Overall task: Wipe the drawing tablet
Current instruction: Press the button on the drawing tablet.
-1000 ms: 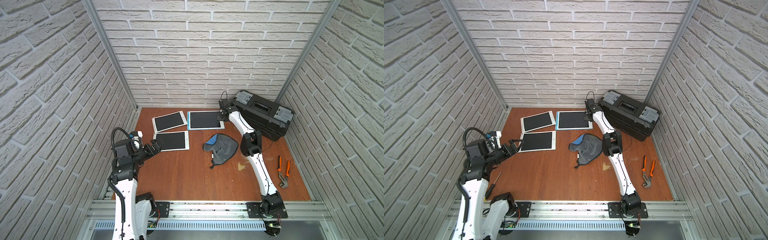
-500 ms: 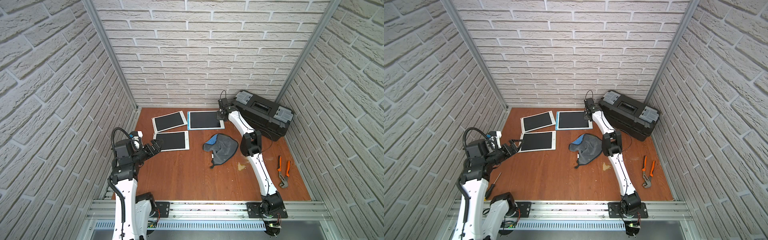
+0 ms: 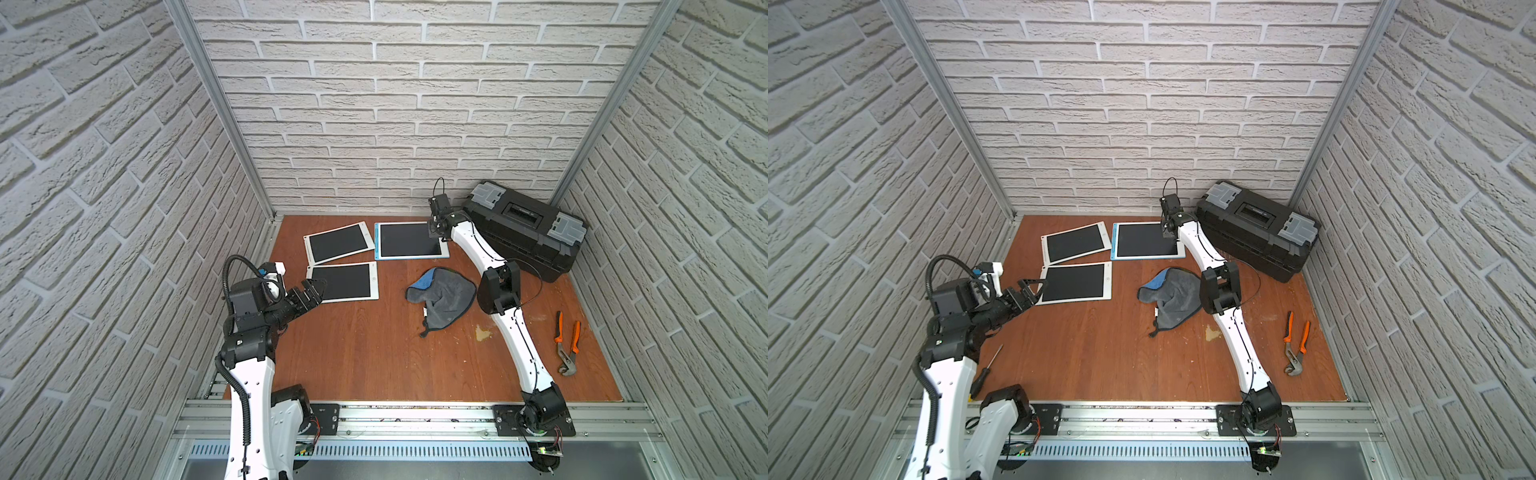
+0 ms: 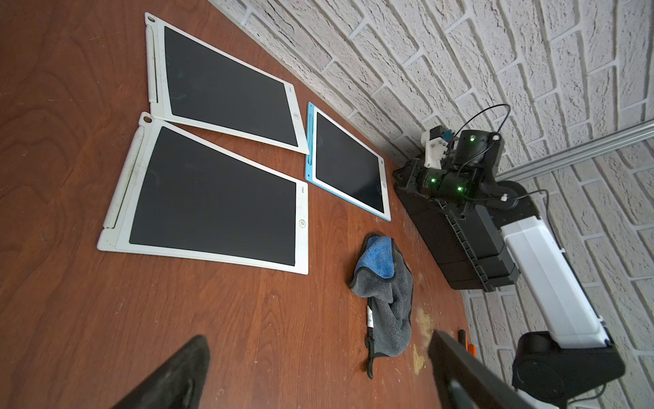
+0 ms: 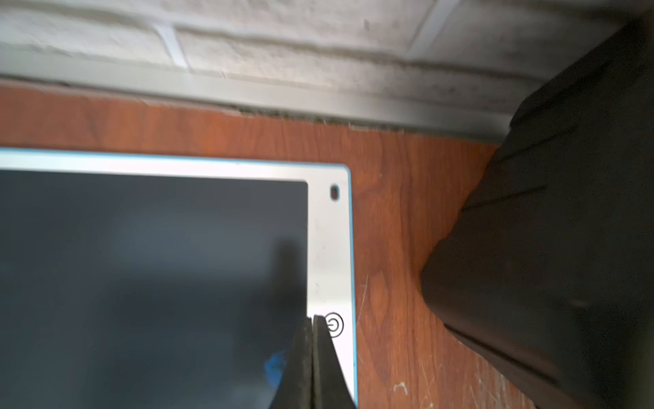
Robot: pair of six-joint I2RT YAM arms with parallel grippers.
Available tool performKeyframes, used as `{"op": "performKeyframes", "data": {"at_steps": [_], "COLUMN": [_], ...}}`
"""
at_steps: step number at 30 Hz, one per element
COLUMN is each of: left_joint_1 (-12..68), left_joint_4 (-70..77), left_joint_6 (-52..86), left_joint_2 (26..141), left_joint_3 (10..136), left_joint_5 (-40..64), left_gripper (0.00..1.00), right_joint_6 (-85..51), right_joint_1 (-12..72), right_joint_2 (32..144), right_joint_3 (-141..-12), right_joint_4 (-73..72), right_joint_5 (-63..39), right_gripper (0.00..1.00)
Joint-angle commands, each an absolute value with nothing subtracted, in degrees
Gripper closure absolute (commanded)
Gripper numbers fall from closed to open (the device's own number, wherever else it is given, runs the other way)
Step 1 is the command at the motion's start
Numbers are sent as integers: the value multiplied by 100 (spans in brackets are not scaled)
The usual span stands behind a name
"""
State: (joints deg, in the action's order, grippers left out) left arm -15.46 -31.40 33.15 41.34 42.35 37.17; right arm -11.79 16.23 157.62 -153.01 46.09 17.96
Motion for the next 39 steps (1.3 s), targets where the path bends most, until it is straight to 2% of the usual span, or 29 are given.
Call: {"op": "performKeyframes", "data": {"at_steps": [1, 19, 24, 33, 39], "left_joint_1": [-1570, -1581, -1582, -1581, -1568], "left_joint_4": [-2918, -2914, -2916, -2909, -2918], "left_joint_6": [3249, 3249, 3247, 3261, 3253], "left_joint_2": [4113, 4113, 4113, 4113, 4097], "left_joint_3": [4186, 4192, 4192, 4191, 4191], "left_joint_5": [3796, 3788, 3788, 3797, 3797], "left_gripper": [2, 2, 2, 2, 2], "right_joint_6": [-1292, -1054, -1168, -1476, -1529], "right_joint_1": [1573, 1554, 1487, 1424, 1383], "right_joint_2": [15937, 15213, 15375, 16084, 15978], "right_joint_3": [-15350, -15349, -15348, -15350, -15353], "right_joint_4": [4798, 4392, 4527, 4921, 4881], "right_joint_5": [1887, 1965, 1958, 1347, 1224], "right_gripper": [98, 98, 98, 98, 98]}}
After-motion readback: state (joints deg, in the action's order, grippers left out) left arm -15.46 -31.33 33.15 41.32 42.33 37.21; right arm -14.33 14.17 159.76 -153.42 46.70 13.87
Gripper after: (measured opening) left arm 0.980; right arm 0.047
